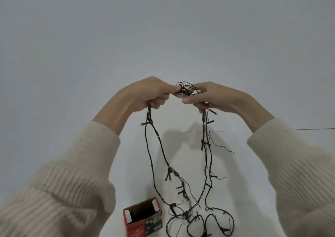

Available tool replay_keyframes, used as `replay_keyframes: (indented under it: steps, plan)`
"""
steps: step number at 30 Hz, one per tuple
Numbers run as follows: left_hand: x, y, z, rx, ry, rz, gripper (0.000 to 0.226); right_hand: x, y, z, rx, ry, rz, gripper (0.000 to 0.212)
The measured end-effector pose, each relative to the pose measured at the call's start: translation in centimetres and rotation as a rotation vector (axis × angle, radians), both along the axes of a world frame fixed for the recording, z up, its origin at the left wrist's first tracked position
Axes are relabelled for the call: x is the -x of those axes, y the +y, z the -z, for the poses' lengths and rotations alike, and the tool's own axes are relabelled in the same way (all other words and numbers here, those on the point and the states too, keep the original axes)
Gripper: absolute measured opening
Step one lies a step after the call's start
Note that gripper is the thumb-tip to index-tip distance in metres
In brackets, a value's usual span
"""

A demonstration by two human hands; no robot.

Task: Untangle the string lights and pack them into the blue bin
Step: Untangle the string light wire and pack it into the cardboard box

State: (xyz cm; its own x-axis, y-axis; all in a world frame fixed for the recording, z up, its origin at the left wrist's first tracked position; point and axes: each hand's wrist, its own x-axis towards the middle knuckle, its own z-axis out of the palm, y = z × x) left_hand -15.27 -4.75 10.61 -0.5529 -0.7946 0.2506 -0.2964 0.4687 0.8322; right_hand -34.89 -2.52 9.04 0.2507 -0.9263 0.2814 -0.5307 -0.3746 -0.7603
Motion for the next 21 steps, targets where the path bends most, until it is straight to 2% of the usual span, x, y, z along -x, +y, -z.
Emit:
replay_keyframes:
  steps: [2, 5, 8, 12, 14, 17, 21]
  plan:
    - [0.3, 0.1, -0.4, 0.025, 0.095, 0.028, 0.024, 0.5, -0.8, 2.5, -0.052, -0.125, -0.034, 0.013]
    - [0.5, 0.2, -1.0, 0.014, 0.314, 0.035, 0.025, 0.6, -1.8, 7.6, -0.169, -0.203, -0.019, 0.009]
    - [0.0, 0.2, -1.0, -0.015, 0.451, -0.017, 0.026, 1.0, -2.1, 10.5, -0.278, -0.336, 0.015, 0.011]
    - [-2.3, -0.5, -0.2, -0.138, 0.643, -0.035, 0.026, 2.9, -2.9, 7.3, -0.131, -0.7, 0.181, 0.016]
    - [-3.8, -0.8, 0.9, -0.217, 0.659, -0.011, 0.025, 3.6, -2.9, 4.1, -0.018, -0.731, 0.25, 0.016]
    - [-4.7, -1.2, 3.6, -0.324, 0.505, 0.062, 0.024, 3.6, -2.2, -0.5, 0.103, -0.57, 0.319, 0.017]
    - [-3.8, -1.2, 7.4, -0.327, -0.075, 0.173, 0.026, 1.5, -1.8, -4.5, 0.266, -0.539, 0.315, 0.018]
